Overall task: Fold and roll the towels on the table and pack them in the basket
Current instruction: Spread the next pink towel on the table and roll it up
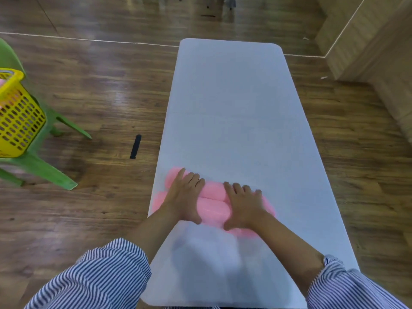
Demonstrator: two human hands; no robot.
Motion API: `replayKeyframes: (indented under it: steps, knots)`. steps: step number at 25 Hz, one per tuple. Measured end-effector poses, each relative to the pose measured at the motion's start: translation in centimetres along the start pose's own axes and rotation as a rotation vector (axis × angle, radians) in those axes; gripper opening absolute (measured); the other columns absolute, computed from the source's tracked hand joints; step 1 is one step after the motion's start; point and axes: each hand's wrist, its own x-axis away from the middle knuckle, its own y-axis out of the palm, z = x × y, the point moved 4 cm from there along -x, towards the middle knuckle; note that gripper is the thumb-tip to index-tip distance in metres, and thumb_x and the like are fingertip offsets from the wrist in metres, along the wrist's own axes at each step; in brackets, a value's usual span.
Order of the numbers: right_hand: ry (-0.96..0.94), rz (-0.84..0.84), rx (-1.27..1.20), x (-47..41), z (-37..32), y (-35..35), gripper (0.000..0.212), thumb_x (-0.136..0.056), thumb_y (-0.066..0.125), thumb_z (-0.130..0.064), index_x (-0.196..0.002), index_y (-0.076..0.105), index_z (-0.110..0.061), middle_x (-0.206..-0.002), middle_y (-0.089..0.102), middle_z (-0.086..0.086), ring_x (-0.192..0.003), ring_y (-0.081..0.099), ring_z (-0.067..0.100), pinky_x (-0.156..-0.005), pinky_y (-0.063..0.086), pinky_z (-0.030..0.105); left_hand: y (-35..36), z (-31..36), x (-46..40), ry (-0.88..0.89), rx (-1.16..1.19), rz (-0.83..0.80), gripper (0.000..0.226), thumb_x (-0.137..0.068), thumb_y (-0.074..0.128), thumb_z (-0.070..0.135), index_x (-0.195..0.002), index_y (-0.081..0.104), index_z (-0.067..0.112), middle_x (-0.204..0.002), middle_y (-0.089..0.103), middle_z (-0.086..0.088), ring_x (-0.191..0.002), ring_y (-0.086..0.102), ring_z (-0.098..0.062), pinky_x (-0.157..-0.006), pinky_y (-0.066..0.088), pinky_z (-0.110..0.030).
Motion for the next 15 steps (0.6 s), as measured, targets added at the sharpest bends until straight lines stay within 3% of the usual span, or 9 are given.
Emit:
replayKeyframes:
  steps: [2, 3, 6, 10, 15]
  knots:
    - [-0.022, 0.051, 0.060, -0.1, 0.8, 0.0, 0.122, -0.053, 0.069, -0.063, -0.145, -0.004, -0.027, -0.150, 0.015, 0.005, -0.135, 0.019, 0.032, -0.104, 0.019, 0.059, 0.3, -0.1, 0.9, 0.016, 0.008, -0.140, 0.111, -0.041, 0.076, 0.054, -0.135, 0.038, 0.009, -0.145, 0.037, -0.010, -0.140, 0.028, -0.027, -0.117, 0.006, -0.049]
    - [-0.012, 0.042, 0.101, -0.1, 1.0, 0.3, 0.126, -0.053, 0.068, -0.065, -0.145, -0.010, -0.029, -0.154, 0.004, 0.007, -0.139, 0.010, 0.034, -0.105, 0.015, 0.061, 0.3, -0.2, 1.2, 0.017, -0.011, -0.200, 0.117, -0.044, 0.077, 0.052, -0.141, 0.029, 0.009, -0.151, 0.028, -0.009, -0.143, 0.020, -0.025, -0.117, 0.004, -0.049]
    - [0.042, -0.010, 0.187, -0.5, 0.7, 1.1, 0.139, -0.046, 0.070, -0.067, -0.141, -0.024, -0.030, -0.154, -0.015, 0.012, -0.140, 0.005, 0.038, -0.102, 0.018, 0.062, 0.2, 0.1, 1.0, 0.009, -0.080, -0.221, 0.119, -0.048, 0.079, 0.050, -0.144, 0.022, 0.010, -0.147, 0.032, -0.009, -0.130, 0.035, -0.024, -0.111, 0.019, -0.041]
    - [0.042, 0.013, 0.170, -0.8, 0.3, 1.0, 0.125, -0.051, 0.070, -0.058, -0.143, -0.011, -0.032, -0.140, 0.027, 0.010, -0.122, 0.033, 0.033, -0.096, 0.028, 0.053, 0.9, 0.7, 1.4, -0.066, -0.085, -0.175, 0.112, -0.054, 0.075, 0.052, -0.145, 0.022, 0.013, -0.128, 0.049, -0.005, -0.107, 0.051, -0.022, -0.095, 0.034, -0.035]
    - [-0.086, 0.200, 0.127, 0.9, -0.1, 1.7, 0.090, -0.066, 0.060, -0.057, -0.140, 0.012, -0.041, -0.127, 0.044, 0.006, -0.114, 0.042, 0.029, -0.090, 0.029, 0.048, 0.7, 3.2, 4.7, -0.283, -0.051, -0.141, 0.096, -0.070, 0.067, 0.048, -0.148, 0.018, 0.023, -0.123, 0.052, -0.004, -0.104, 0.054, -0.024, -0.089, 0.039, -0.036]
